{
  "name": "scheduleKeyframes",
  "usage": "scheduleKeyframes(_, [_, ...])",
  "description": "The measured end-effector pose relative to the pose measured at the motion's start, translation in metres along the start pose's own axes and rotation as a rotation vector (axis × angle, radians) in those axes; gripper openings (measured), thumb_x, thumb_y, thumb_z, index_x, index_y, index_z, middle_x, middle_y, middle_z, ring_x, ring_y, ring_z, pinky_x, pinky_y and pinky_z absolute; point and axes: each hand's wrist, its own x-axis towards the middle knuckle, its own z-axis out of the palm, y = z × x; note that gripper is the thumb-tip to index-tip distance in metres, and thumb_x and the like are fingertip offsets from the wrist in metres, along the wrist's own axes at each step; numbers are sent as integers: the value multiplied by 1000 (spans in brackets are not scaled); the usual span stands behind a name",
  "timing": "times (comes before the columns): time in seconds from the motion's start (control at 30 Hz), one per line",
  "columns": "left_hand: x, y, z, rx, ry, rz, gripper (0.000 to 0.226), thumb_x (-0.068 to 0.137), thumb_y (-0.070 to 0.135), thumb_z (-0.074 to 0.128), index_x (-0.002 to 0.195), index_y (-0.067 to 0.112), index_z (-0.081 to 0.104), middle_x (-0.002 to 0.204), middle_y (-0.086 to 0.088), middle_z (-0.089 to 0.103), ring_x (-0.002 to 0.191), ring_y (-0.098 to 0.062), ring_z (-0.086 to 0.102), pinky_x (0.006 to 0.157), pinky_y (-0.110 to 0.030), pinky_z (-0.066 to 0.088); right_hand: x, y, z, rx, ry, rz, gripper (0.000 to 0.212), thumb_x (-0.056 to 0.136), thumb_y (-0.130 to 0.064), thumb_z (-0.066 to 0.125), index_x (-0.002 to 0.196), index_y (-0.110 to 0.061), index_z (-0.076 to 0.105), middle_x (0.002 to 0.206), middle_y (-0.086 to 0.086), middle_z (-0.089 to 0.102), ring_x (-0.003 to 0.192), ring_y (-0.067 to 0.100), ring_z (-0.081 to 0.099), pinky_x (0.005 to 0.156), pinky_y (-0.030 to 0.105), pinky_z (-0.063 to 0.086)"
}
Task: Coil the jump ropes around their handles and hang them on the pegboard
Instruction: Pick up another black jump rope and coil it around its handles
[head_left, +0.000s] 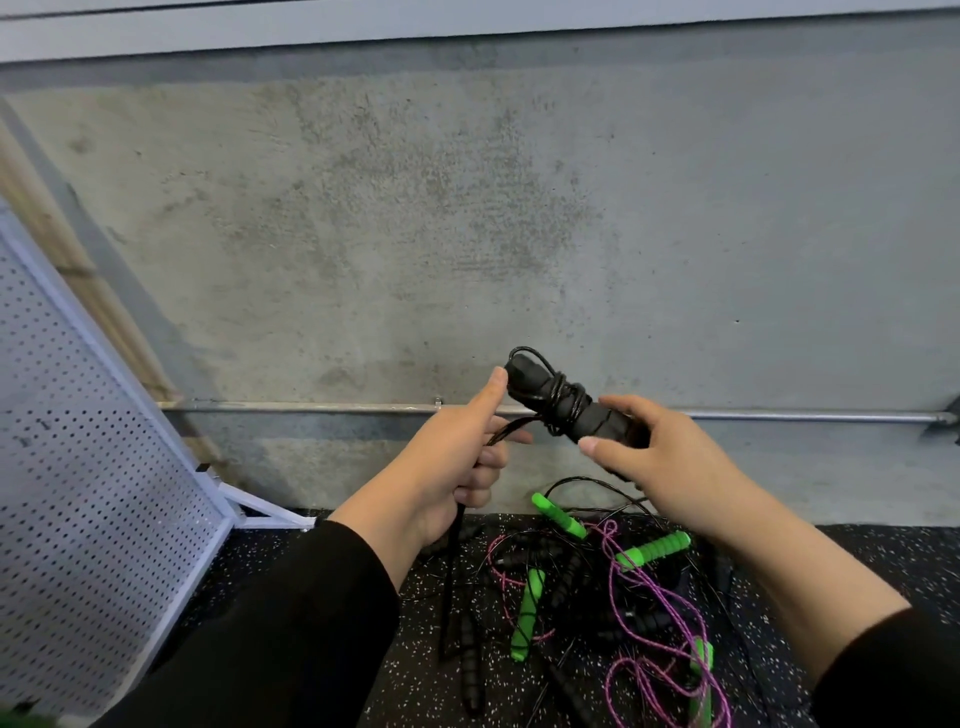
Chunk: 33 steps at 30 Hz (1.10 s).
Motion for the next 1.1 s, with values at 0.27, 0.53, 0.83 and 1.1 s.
scheduleKeyframes(0.27, [2,-8,12,8,120,77,46,90,62,64,89,18,51,50,10,34,45,-9,19,42,-23,16,-10,-8,24,-455,147,-105,62,77,-45,84,127,-31,52,110,-5,46,95,16,53,81,32,44])
scheduleKeyframes(0.53, [8,-11,2,-39,73,144,37,97,54,60,89,20,49,60,6,27,48,-9,15,44,-23,13,-4,-4,16,267,53,10,22,94,-46,65,99,-24,68,92,-7,64,85,12,61,74,16,48])
scheduleKeyframes(0.83, [6,-7,4,-60,8,144,43,97,56,55,105,14,55,59,6,34,46,-8,19,43,-23,15,-10,-7,12,962,-398,326,52,92,-43,54,122,-2,64,91,24,60,57,25,47,54,32,45])
scheduleKeyframes(1.1, [1,-6,10,80,-12,34,69,94,74,41,118,13,67,61,7,40,45,-8,23,41,-22,21,1,-5,11,838,-86,231,42,105,-37,49,125,-1,57,92,22,54,57,20,44,52,30,41])
